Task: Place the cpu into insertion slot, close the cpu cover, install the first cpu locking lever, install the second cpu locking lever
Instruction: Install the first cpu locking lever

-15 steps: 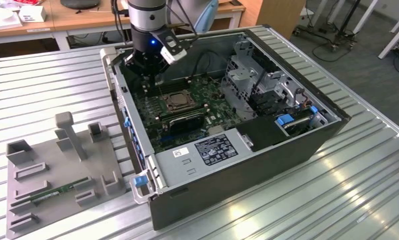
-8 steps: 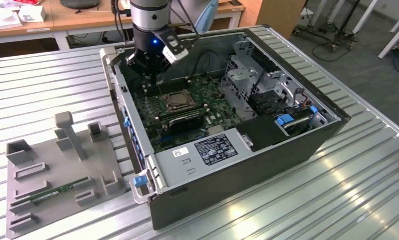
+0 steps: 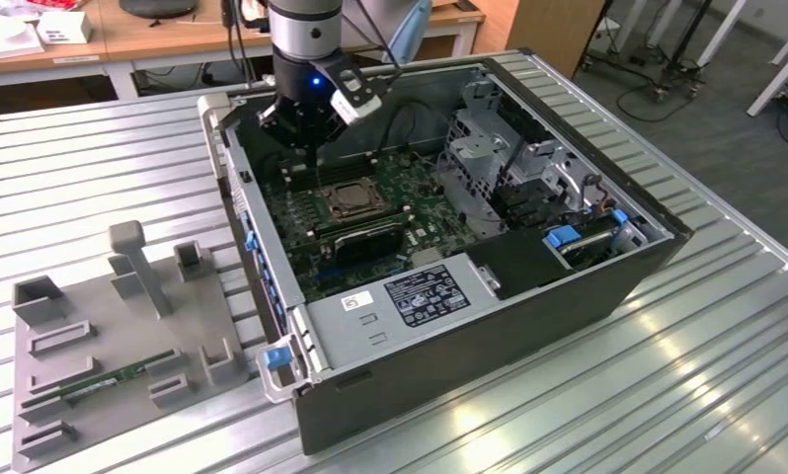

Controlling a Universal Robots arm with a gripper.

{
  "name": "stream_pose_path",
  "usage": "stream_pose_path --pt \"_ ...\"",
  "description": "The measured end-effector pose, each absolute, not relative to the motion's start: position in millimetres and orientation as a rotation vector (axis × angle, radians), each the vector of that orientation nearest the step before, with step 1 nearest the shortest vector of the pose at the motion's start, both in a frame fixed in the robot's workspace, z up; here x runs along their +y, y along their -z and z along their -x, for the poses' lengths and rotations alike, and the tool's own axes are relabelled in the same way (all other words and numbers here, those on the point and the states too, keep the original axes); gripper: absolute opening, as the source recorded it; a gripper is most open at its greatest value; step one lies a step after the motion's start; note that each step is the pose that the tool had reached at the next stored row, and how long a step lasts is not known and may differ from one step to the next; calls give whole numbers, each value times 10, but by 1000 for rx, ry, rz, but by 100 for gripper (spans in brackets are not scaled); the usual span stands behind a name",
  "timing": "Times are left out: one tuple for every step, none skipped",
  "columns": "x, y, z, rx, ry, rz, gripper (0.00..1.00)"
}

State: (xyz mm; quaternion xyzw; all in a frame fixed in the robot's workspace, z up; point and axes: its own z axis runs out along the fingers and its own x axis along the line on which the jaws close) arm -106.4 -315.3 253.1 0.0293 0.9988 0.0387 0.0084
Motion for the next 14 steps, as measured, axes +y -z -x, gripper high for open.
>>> stream_pose_path --pt "-3153 -2531 1047 3121 -121 -92 11" --pt "-3153 -2530 1027 3121 -121 -92 11" --pt "-3153 -2530 1005 3121 -121 -92 11" --pt "-3153 -2530 983 3121 -121 -92 11" --pt "-3153 -2530 961 3121 -121 -92 11" --pt "-3153 -2530 938 3121 -121 -92 11" --pt "-3153 -2530 914 3121 -121 -92 11" --pt "-3153 -2530 890 3121 -121 -92 11" --pt "-3153 -2530 865 3121 -121 -92 11" --pt "-3153 -2529 840 3121 -121 -92 11" --pt "-3153 -2529 819 3121 -121 -92 11" --pt "-3153 -2530 812 3121 -121 -92 11" --pt "-3153 -2530 812 3121 -121 -92 11" --pt "-3153 -2530 812 3121 -121 -92 11"
